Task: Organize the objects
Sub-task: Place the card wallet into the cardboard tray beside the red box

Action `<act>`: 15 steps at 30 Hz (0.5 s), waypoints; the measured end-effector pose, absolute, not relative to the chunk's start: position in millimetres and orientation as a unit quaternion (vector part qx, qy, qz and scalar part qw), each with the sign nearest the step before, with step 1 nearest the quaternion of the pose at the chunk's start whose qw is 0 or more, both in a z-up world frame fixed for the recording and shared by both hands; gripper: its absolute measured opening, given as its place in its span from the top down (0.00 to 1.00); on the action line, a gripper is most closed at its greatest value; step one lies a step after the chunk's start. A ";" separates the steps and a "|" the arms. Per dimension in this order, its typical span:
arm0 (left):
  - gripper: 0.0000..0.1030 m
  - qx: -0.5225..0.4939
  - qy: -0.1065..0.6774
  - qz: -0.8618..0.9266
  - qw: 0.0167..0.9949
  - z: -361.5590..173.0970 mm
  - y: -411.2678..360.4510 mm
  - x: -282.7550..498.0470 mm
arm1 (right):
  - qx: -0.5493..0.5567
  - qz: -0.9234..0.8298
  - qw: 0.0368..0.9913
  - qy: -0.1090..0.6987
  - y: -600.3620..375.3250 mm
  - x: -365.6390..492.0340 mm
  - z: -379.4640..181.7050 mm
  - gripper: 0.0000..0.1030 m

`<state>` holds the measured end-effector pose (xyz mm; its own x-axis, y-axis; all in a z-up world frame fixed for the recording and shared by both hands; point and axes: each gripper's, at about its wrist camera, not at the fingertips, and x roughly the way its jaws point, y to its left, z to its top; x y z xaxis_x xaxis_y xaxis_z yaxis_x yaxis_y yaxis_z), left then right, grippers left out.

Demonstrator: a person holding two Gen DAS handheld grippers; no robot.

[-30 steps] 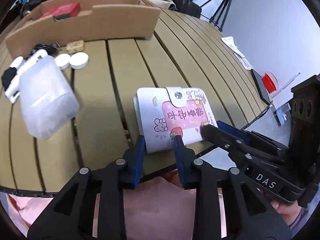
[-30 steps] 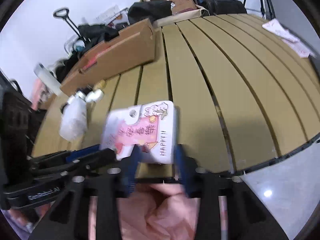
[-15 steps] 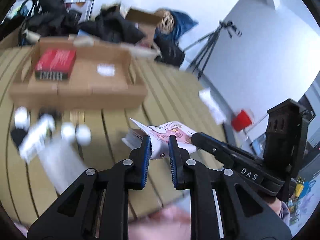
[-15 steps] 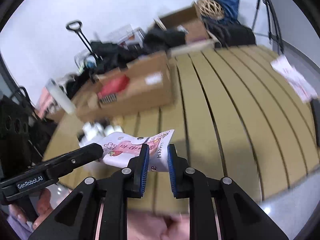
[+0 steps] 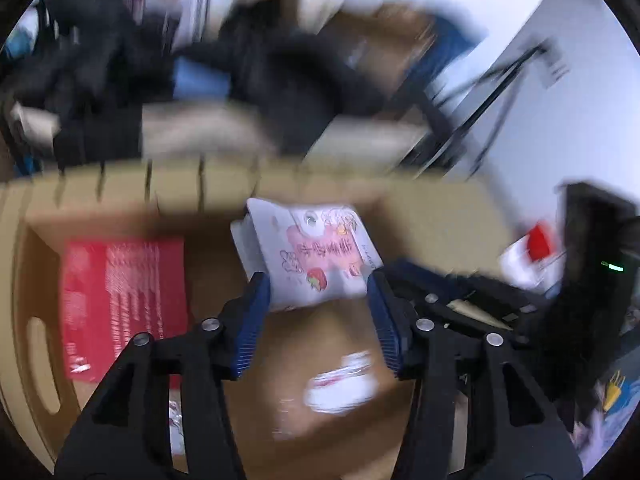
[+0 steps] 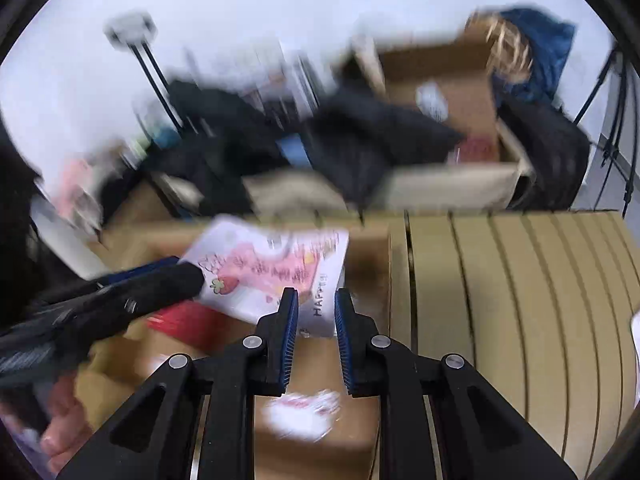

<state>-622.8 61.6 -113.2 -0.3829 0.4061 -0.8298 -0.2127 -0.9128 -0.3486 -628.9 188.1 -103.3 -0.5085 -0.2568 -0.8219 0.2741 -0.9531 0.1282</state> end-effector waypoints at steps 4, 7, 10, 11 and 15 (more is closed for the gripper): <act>0.64 -0.542 -0.106 0.813 0.187 -131.8 61.6 -632.2 | 0.492 -0.856 0.140 0.077 163.0 -637.6 -132.2 0.80; 0.59 -0.534 -0.110 0.818 0.184 -116.8 54.0 -621.2 | 0.494 -0.853 0.154 0.065 164.9 -633.9 -122.5 0.80; 0.55 -0.521 -0.083 0.832 0.171 -87.0 40.1 -601.6 | 0.493 -0.855 0.147 0.061 178.3 -622.0 -95.8 0.80; 0.43 -0.514 -0.071 0.838 0.167 -76.2 33.3 -594.8 | 0.489 -0.858 0.149 0.059 182.5 -613.9 -82.5 0.80; 0.00 -0.495 -0.011 0.865 0.079 -21.6 -0.2 -553.4 | 0.479 -0.860 0.153 0.085 189.3 -582.4 -23.7 0.55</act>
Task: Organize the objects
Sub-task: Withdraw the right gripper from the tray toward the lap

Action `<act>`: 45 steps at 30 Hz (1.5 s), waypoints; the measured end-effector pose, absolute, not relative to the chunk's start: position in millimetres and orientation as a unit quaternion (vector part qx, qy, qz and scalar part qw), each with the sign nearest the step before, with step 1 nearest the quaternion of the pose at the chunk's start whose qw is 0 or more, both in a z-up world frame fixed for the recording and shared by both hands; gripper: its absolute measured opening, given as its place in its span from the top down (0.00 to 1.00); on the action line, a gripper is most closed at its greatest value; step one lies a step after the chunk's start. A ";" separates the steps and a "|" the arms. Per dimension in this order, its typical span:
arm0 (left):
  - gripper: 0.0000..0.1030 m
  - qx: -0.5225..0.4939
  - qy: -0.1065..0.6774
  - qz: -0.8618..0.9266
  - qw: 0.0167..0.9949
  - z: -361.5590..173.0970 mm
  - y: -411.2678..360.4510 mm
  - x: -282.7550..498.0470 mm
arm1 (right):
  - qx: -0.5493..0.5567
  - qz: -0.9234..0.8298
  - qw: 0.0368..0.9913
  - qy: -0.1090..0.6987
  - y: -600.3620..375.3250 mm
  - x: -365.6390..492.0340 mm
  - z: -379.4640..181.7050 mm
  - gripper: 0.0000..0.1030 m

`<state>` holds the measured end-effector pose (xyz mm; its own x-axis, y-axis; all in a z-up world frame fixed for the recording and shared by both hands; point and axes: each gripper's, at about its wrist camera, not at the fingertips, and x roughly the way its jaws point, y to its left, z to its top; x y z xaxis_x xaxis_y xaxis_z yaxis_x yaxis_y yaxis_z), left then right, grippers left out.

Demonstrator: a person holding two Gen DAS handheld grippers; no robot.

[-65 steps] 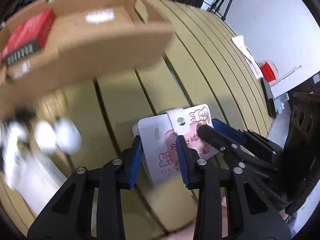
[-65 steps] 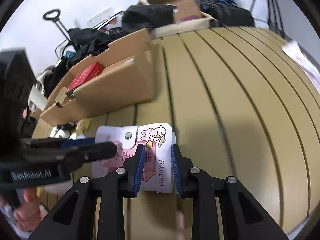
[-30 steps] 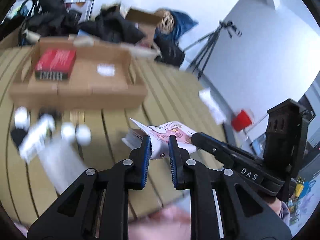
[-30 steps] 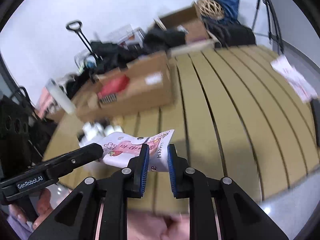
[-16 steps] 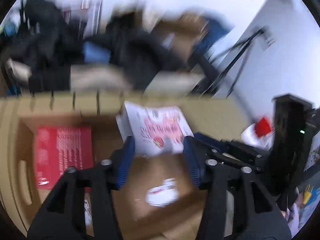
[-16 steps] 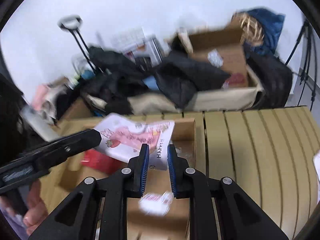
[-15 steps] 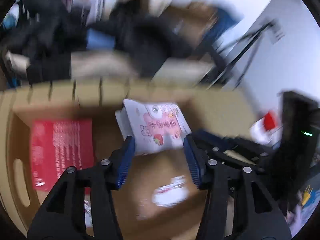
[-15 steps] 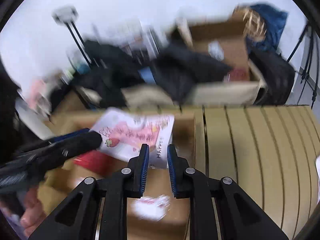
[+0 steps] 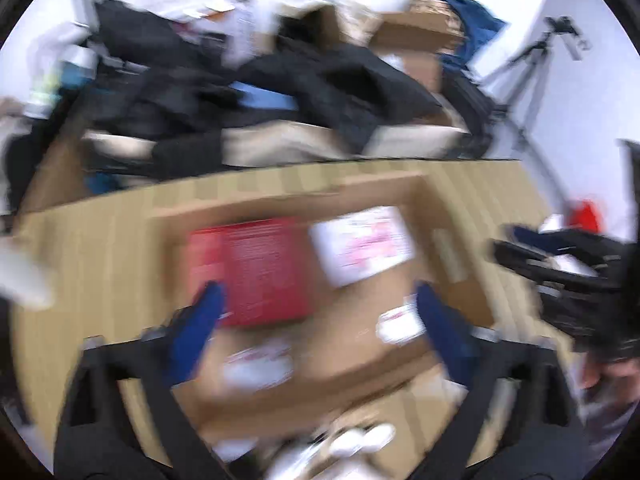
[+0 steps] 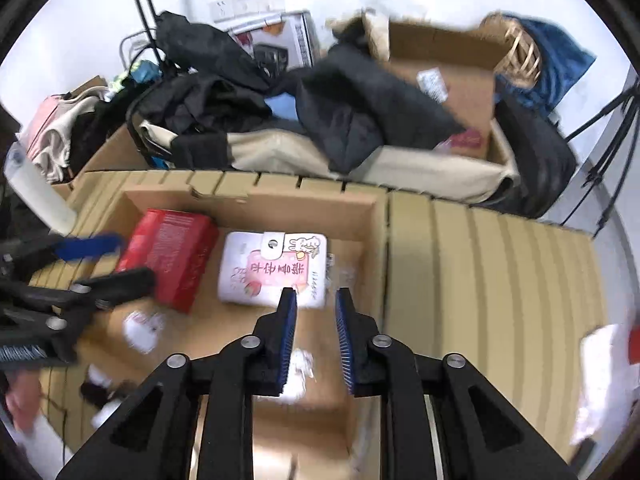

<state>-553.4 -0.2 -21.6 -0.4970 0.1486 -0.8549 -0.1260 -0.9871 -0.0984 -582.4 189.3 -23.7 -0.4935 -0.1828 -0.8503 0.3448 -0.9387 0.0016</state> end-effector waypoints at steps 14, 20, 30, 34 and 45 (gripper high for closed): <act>0.00 -0.452 0.010 0.892 0.004 102.7 -61.4 -343.0 | 0.403 -0.889 0.187 0.114 199.7 -396.8 109.0 0.09; 0.00 -0.379 -0.008 0.925 0.017 123.1 -72.3 -225.9 | 0.355 -0.905 0.204 0.119 204.8 -296.0 129.2 0.09; 0.00 -0.291 -0.042 0.956 0.019 45.3 -52.3 -62.9 | 0.303 -0.928 0.209 0.059 201.3 -112.7 42.4 0.09; 0.00 -0.343 0.015 0.939 0.011 6.5 -23.0 -61.5 | 0.337 -0.914 0.218 0.060 192.7 -92.1 4.2 0.09; 0.00 -0.384 -0.007 0.923 0.028 -28.1 -25.6 -72.6 | 0.386 -0.891 0.235 0.054 190.9 -104.2 -35.0 0.13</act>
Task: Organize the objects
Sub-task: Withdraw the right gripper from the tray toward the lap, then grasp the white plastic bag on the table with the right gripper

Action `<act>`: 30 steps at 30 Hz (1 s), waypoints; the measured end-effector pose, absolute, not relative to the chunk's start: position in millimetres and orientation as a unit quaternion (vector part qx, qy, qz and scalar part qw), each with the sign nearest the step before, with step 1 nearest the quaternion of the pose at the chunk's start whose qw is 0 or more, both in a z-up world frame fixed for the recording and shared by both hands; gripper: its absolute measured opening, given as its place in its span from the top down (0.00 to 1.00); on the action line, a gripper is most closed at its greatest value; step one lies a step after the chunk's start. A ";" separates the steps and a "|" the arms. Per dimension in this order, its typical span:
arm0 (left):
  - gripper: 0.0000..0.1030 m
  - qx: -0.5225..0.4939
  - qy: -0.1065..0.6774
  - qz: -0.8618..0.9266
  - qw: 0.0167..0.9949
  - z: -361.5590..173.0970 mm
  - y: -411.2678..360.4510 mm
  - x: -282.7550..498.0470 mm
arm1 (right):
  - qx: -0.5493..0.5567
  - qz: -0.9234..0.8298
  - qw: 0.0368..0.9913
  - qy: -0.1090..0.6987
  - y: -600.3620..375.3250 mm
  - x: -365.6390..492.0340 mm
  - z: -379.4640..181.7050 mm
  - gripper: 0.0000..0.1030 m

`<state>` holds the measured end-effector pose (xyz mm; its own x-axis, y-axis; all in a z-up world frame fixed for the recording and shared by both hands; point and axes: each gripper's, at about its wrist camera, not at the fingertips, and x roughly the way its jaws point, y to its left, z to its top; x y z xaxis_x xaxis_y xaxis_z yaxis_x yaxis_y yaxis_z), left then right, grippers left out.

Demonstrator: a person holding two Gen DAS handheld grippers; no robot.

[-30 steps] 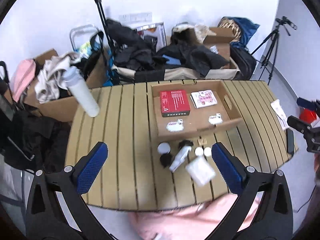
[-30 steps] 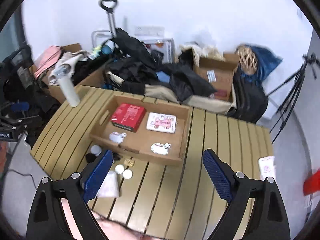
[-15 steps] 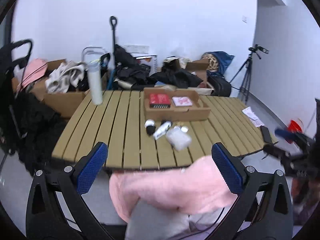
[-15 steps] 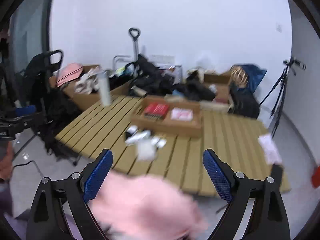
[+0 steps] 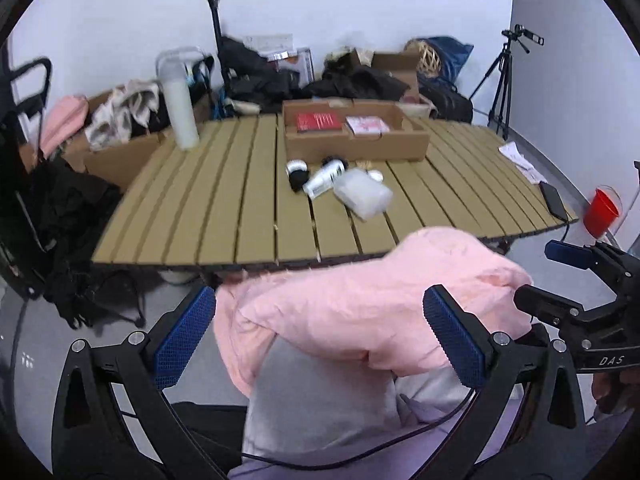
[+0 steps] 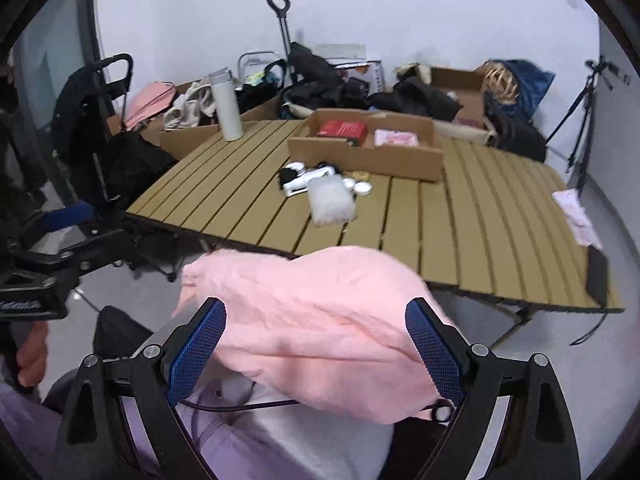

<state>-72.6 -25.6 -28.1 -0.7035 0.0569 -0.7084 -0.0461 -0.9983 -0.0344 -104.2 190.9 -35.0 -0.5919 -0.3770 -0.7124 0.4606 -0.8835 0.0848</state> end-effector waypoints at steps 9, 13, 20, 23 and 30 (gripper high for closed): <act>0.00 -0.360 0.034 0.922 0.139 -47.3 -11.9 -216.1 | 0.419 -0.884 0.205 0.029 188.0 -182.8 -71.2 0.13; 0.02 -0.408 -0.025 0.895 0.179 -78.6 -12.1 -309.8 | 0.460 -0.863 0.208 0.007 178.2 -234.3 -95.8 0.15; 0.54 -0.474 -0.035 0.855 0.210 -135.4 1.6 -382.5 | 0.507 -0.823 0.253 -0.030 139.3 -300.5 -136.3 0.46; 0.56 -0.473 -0.057 0.848 0.232 -142.8 -1.1 -381.4 | 0.500 -0.820 0.270 -0.067 134.4 -319.8 -140.8 0.46; 0.66 -0.494 -0.164 0.815 0.253 -153.7 -18.7 -356.0 | 0.483 -0.822 0.271 -0.134 155.3 -329.1 -149.3 0.46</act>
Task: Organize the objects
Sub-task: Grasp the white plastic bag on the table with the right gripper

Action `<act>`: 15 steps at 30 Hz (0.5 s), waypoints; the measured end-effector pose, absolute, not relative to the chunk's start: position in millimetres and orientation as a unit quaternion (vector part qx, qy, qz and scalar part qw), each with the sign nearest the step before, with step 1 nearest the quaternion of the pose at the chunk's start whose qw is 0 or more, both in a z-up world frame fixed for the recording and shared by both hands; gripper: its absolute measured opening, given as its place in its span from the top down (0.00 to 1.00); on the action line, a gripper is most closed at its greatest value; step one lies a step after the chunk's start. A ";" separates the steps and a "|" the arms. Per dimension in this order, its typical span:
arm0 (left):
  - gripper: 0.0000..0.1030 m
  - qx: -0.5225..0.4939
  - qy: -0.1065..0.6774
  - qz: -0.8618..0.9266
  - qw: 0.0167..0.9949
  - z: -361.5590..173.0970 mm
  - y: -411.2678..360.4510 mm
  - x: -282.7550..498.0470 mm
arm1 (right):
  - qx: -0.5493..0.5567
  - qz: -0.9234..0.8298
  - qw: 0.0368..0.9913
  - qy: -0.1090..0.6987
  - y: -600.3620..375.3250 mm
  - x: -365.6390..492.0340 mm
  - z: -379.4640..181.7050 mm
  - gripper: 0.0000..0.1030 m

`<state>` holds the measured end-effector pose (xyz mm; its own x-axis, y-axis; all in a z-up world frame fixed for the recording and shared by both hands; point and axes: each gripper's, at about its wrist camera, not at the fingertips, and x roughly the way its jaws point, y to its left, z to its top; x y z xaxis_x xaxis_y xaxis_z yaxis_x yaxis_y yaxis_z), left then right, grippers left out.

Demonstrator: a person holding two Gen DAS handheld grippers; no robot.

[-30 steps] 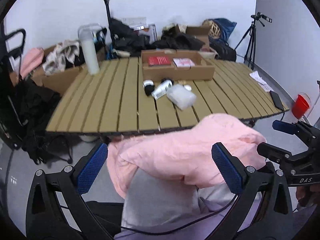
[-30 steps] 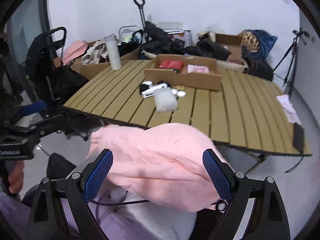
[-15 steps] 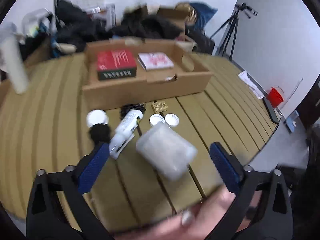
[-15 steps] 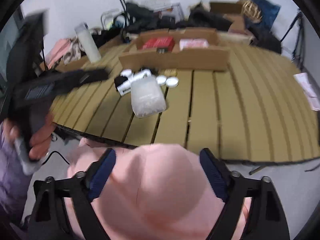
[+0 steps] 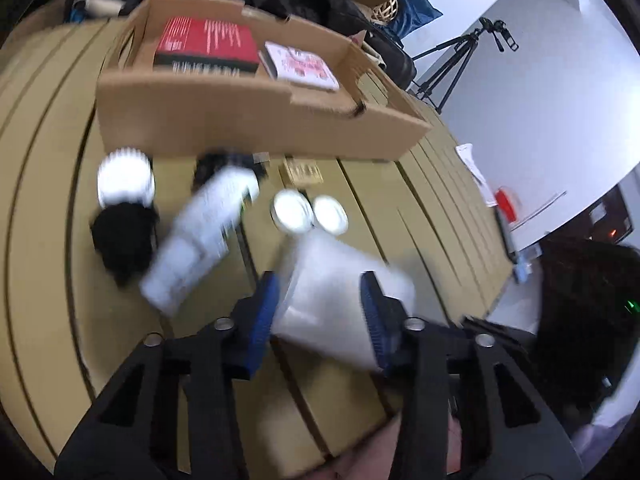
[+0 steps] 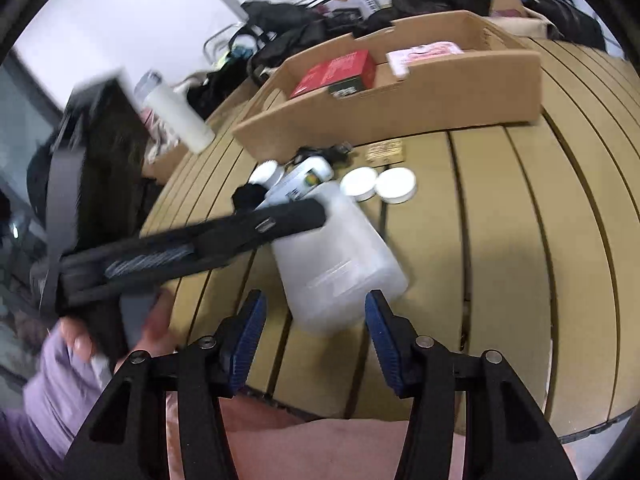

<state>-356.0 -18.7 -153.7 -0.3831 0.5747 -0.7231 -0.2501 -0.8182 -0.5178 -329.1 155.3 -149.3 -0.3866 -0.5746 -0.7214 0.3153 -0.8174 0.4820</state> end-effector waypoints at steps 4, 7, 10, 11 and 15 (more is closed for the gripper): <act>0.71 -0.487 -0.189 0.827 0.210 -153.0 -14.8 -314.0 | 0.494 -0.821 0.256 -0.128 158.8 -329.0 -154.8 0.46; 0.72 -0.480 -0.239 0.825 0.176 -156.1 -20.3 -284.4 | 0.492 -0.820 0.269 -0.114 157.0 -314.7 -156.2 0.47; 0.71 -0.481 -0.268 0.818 0.168 -159.7 -24.1 -261.2 | 0.484 -0.826 0.274 -0.091 155.4 -293.2 -153.2 0.48; 0.71 -0.483 -0.275 0.814 0.169 -161.0 -24.5 -257.2 | 0.481 -0.828 0.277 -0.084 155.4 -286.7 -152.6 0.49; 0.71 -0.489 -0.273 0.813 0.161 -159.1 -24.0 -250.1 | 0.465 -0.831 0.287 -0.106 168.4 -271.9 -143.2 0.49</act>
